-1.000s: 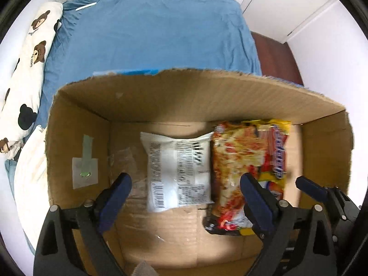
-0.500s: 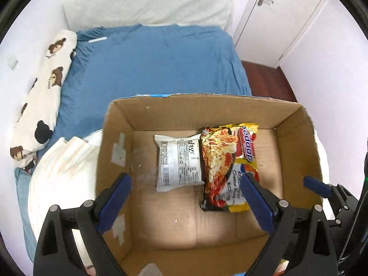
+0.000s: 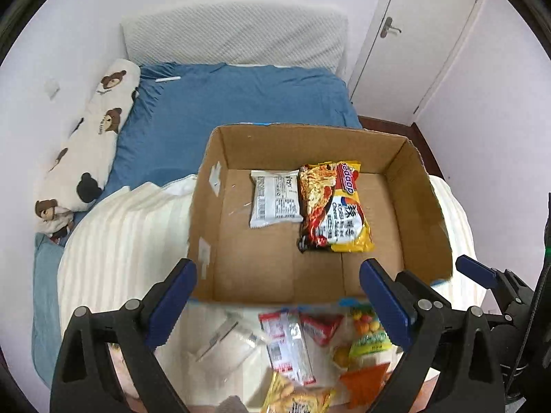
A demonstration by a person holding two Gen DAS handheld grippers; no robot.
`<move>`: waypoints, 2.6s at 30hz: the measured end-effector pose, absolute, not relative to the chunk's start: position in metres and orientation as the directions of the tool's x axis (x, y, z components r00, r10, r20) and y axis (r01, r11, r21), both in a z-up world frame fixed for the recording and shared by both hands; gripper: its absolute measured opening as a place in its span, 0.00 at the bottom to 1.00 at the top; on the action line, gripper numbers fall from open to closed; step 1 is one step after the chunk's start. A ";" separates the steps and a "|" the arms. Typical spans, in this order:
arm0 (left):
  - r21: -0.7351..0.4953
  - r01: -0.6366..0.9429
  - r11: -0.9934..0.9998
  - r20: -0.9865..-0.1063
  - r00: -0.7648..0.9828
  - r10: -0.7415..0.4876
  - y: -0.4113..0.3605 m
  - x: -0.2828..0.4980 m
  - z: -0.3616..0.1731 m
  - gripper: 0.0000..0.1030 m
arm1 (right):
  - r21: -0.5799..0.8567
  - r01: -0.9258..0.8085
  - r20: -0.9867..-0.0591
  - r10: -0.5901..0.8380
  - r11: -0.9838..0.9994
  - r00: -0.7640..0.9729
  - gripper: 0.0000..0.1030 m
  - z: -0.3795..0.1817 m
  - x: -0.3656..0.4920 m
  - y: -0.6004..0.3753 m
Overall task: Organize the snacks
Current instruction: 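Grasp the yellow egg-cake packet with the left tool while the right tool grasps an orange chip bag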
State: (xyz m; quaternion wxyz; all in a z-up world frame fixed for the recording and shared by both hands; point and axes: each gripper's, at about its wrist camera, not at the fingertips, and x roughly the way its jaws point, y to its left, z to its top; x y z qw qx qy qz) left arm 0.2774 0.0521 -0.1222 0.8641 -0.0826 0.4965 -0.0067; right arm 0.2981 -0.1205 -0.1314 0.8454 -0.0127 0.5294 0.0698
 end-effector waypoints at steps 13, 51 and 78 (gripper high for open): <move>-0.111 -0.110 0.988 -0.898 0.437 -0.052 0.048 0.172 -0.172 0.94 | 0.180 -0.105 -0.933 0.203 0.978 0.297 0.97 -0.164 0.199 -0.152; -0.062 -0.028 0.998 -0.998 0.023 -0.061 0.002 0.173 -0.346 0.70 | 0.188 -0.030 -0.981 0.189 0.982 0.039 0.54 -0.321 0.129 -0.199; -0.051 -0.125 0.991 -0.990 0.137 -0.034 0.028 0.126 -0.332 0.53 | 0.195 -0.041 -0.977 0.197 0.980 0.077 0.50 -0.324 0.111 -0.179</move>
